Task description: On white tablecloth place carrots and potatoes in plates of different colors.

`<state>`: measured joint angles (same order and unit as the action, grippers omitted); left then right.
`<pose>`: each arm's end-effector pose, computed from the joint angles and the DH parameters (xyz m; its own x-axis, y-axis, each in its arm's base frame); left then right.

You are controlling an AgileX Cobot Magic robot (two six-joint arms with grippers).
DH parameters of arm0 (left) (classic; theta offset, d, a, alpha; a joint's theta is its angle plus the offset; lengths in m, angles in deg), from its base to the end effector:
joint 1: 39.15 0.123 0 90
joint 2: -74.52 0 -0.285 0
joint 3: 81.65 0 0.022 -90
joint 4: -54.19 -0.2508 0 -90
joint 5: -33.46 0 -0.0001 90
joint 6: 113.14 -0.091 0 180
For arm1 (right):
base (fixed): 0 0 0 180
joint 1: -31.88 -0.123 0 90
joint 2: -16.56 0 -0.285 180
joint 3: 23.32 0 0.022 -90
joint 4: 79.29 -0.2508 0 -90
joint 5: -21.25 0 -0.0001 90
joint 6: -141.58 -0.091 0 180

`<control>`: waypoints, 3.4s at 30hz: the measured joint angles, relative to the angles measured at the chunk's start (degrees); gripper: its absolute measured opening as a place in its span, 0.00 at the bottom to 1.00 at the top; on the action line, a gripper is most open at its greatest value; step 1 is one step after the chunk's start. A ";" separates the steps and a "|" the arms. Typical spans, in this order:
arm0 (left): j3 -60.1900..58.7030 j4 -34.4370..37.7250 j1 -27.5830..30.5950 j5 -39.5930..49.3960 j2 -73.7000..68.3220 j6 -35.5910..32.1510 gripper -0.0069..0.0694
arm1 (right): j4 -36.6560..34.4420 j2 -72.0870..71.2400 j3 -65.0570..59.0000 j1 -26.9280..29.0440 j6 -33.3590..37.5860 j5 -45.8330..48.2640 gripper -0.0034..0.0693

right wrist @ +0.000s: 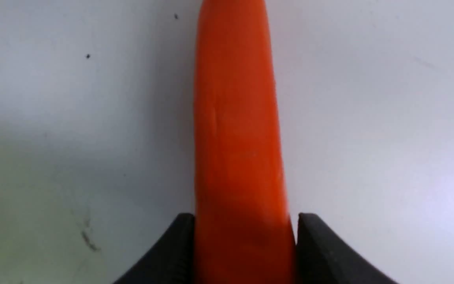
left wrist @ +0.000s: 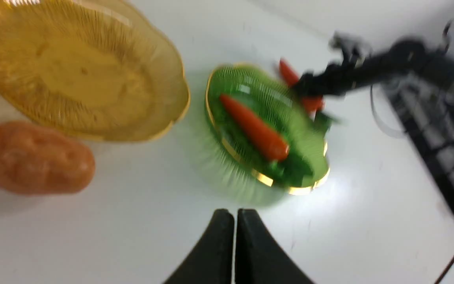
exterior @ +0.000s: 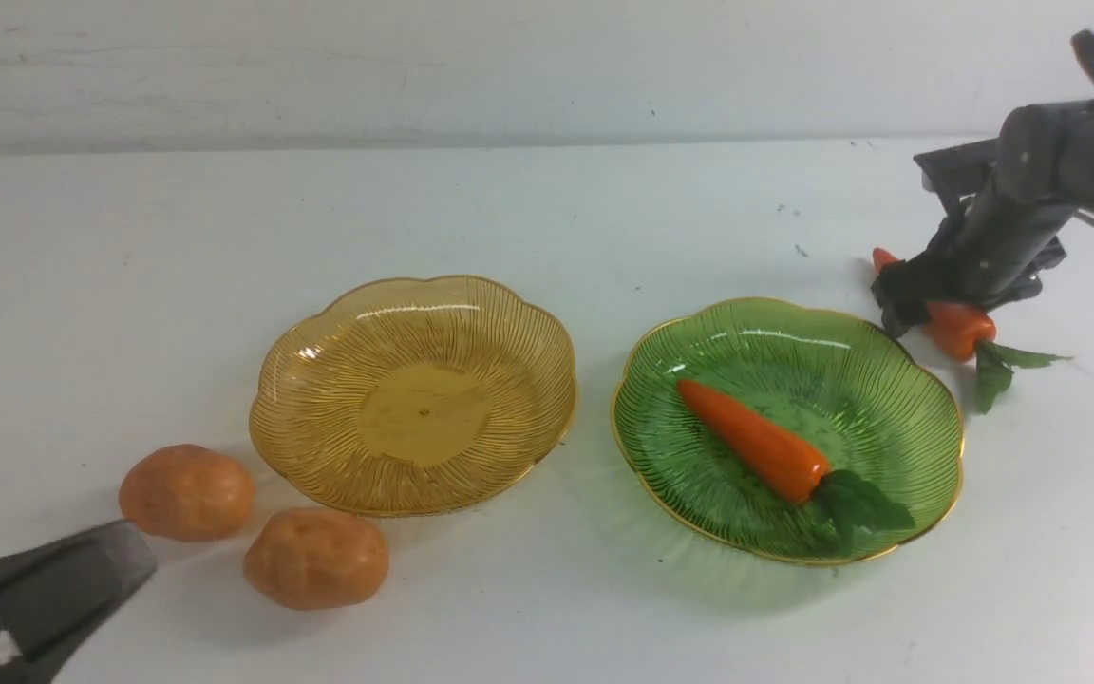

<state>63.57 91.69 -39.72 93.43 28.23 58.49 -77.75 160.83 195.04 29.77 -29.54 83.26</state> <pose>0.1015 -0.0490 0.3349 -0.7732 -0.1782 -0.6085 0.2173 0.8271 -0.5183 0.4973 0.0162 0.1529 -0.9582 -0.2022 -0.2026 -0.1944 0.9792 -0.0578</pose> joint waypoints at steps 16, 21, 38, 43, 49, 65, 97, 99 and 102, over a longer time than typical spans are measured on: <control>10.30 -20.74 0.00 6.05 -13.23 5.32 0.29 | -21.38 -19.07 -11.19 -5.47 1.51 9.07 0.47; 10.17 -20.74 0.00 5.18 -13.23 5.81 0.49 | -11.98 -15.39 -14.97 -12.64 1.94 9.11 0.47; 13.58 -37.06 0.00 3.99 -27.83 13.79 0.78 | -1.54 -20.99 -13.11 -16.53 -6.22 8.58 0.84; 19.92 -39.47 0.00 4.83 -41.26 15.14 0.78 | -4.21 -34.48 -19.58 -16.53 -7.08 8.94 0.63; 20.52 -34.13 0.00 2.44 -53.38 26.47 0.85 | -5.91 -43.74 -24.54 -16.53 -7.34 9.85 0.57; 28.42 -33.49 0.00 1.77 -59.23 52.14 0.90 | -9.14 -43.99 -24.92 -16.53 -4.93 9.85 0.62; 28.80 -50.04 1.27 -3.26 -63.61 55.80 0.62 | -10.85 -43.99 -24.92 -16.53 -4.86 9.85 0.62; 29.70 -50.90 1.27 -2.29 -60.45 49.55 0.62 | -10.92 -43.99 -24.92 -16.53 -4.86 9.85 0.62; 32.90 -47.72 0.01 -1.31 -56.03 39.35 0.61 | -11.11 -43.99 -24.92 -16.53 -4.86 9.85 0.62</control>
<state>96.47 43.97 -39.72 92.12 -27.80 97.84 -88.86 116.84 170.11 13.24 -34.40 93.11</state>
